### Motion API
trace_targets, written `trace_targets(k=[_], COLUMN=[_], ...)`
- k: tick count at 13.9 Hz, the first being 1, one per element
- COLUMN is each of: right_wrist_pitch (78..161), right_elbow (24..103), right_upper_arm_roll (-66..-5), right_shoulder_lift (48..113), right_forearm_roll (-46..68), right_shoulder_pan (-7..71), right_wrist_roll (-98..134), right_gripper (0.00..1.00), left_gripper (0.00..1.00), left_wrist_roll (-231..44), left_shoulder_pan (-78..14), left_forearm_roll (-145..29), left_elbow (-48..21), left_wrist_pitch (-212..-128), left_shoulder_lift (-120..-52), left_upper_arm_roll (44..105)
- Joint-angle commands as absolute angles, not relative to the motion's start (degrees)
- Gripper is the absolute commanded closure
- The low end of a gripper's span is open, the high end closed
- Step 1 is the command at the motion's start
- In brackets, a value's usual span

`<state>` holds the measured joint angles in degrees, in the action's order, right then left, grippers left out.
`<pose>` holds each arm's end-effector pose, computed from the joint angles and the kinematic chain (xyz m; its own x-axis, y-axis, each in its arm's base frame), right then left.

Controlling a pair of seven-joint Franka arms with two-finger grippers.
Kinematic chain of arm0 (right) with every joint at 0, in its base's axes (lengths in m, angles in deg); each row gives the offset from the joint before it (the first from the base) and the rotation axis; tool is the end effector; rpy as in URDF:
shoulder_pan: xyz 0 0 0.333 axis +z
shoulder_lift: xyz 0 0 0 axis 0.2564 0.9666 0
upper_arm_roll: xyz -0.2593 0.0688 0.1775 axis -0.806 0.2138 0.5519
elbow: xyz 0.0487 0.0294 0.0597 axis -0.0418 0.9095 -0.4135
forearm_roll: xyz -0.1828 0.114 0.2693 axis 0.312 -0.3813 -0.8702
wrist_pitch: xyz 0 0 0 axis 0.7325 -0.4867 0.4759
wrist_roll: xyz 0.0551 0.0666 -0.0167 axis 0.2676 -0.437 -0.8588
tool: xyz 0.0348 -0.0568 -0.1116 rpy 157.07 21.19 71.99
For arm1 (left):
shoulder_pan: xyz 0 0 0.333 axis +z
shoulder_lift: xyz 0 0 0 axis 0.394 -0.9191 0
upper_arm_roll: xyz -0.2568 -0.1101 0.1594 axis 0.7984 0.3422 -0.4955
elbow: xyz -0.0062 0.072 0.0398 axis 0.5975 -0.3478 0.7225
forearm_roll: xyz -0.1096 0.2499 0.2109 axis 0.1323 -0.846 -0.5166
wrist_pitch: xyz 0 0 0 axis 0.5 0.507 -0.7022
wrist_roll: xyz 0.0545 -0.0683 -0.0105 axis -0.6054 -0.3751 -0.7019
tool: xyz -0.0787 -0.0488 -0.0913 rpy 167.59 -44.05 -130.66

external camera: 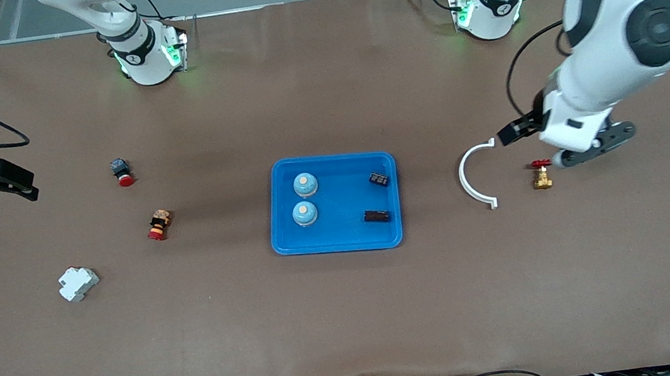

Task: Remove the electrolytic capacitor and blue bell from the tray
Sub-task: 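Reach the left gripper to a capacitor while the right gripper reaches the tray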

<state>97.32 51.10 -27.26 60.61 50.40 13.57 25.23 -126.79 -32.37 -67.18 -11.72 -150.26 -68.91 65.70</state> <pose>0.5346 0.0047 0.5998 0.9990 -0.0143 0.0432 -0.0160 -0.9991 0.0386 0.5136 -0.1681 0.4834 0.9221 0.3618 -0.1375 0.3541 -0.9320 -0.0781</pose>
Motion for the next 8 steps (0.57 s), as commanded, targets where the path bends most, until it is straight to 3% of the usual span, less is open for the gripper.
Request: trace_targets(k=[1, 8], right_wrist_pitch=[97.3, 96.86], right_elbow=[50.46, 50.81], right_upper_arm_roll=[-27.27, -27.27], right_shoulder_lift=[61.51, 62.3], right_forearm_roll=[50.56, 50.65], right_shoulder_pan=[13.89, 17.13], right_wrist_roll=[25.3, 25.74], right_gripper=[0.0, 0.0], left_gripper=[0.0, 0.0], left_wrist_roll=[-136.66, -160.5], left_shoulder_pan=[-36.19, -46.57], left_forearm_roll=[-65.34, -64.81], left_elbow=[-14.33, -18.37], left_wrist_pitch=[-155.87, -170.81], left_shoulder_lift=[-70.57, -76.64], left_upper_arm_roll=[65.6, 65.52])
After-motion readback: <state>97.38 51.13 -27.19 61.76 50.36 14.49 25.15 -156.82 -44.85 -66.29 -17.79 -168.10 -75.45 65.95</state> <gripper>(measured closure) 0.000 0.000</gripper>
